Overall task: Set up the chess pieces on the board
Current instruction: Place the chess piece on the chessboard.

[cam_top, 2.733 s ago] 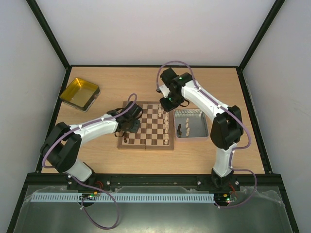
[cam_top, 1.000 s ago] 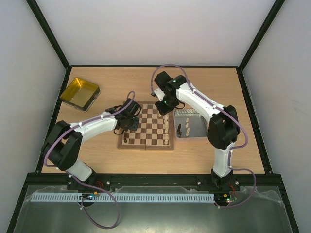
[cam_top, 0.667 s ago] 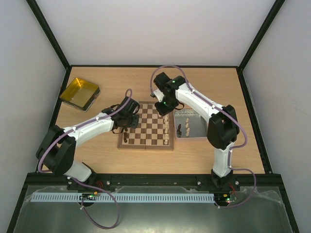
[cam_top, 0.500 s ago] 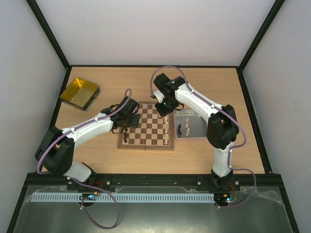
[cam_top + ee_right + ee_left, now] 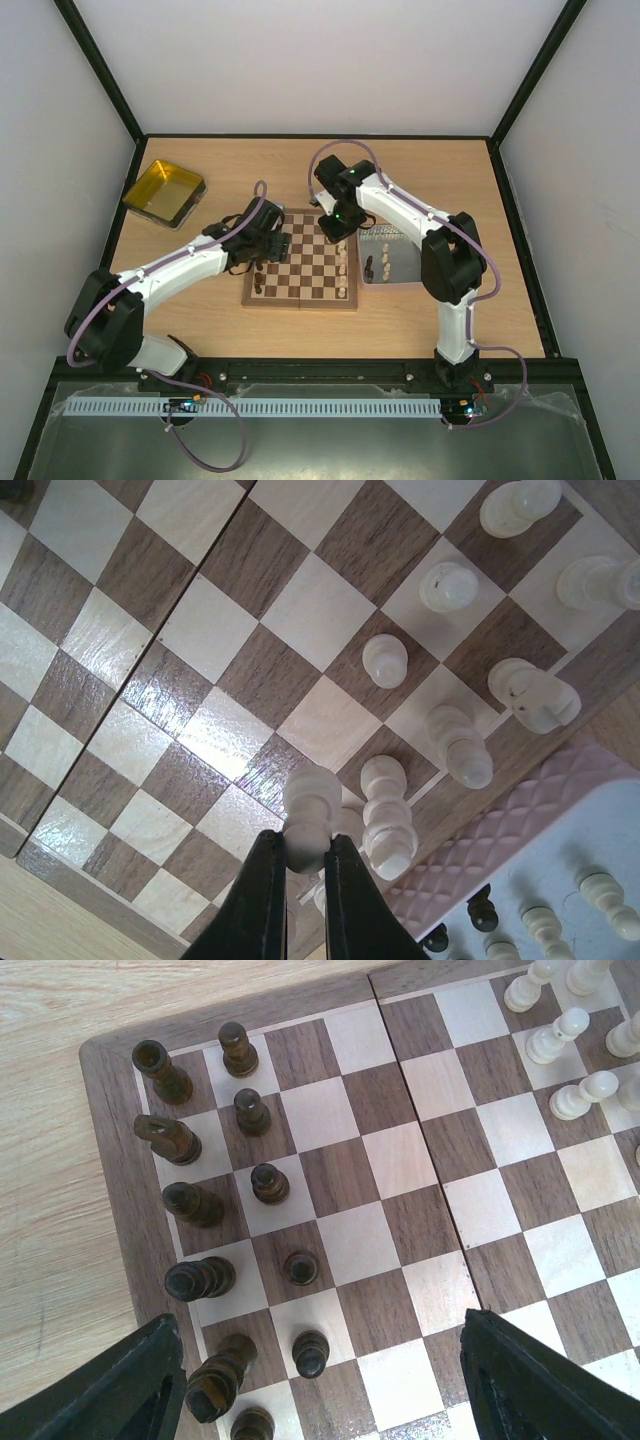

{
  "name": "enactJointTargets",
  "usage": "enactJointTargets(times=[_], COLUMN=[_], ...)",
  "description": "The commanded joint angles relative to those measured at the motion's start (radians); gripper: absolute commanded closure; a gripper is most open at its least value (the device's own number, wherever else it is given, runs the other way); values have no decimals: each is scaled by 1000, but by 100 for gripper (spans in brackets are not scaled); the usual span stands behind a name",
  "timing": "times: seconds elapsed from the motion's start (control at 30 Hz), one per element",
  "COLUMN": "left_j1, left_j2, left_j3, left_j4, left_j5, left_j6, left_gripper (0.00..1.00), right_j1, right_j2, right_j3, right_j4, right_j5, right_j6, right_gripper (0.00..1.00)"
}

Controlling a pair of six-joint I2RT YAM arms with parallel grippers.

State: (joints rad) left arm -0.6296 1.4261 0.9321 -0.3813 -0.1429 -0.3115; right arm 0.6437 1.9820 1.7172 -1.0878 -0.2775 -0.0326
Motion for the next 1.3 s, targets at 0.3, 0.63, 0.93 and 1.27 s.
enactJointTargets(times=[0.3,0.63,0.93,1.27], left_j1=[-6,-7,-7,-7], left_j2=[-33,-49,-45,-44], left_j3=[-6,-9,-9,-9], left_j4=[12,13,16,16], left_j5=[0,-9,0,10], left_j6=[10,12,12,14], left_gripper=[23,22,22,22], right_j1=[7,7,7,6], right_j2=[48,95,108,126], right_j3=[0,47,42,47], right_j4=[4,-8,-5,-5], right_j5=[15,8,11,15], right_j6=[13,11,10,10], right_gripper=[97,98,97,96])
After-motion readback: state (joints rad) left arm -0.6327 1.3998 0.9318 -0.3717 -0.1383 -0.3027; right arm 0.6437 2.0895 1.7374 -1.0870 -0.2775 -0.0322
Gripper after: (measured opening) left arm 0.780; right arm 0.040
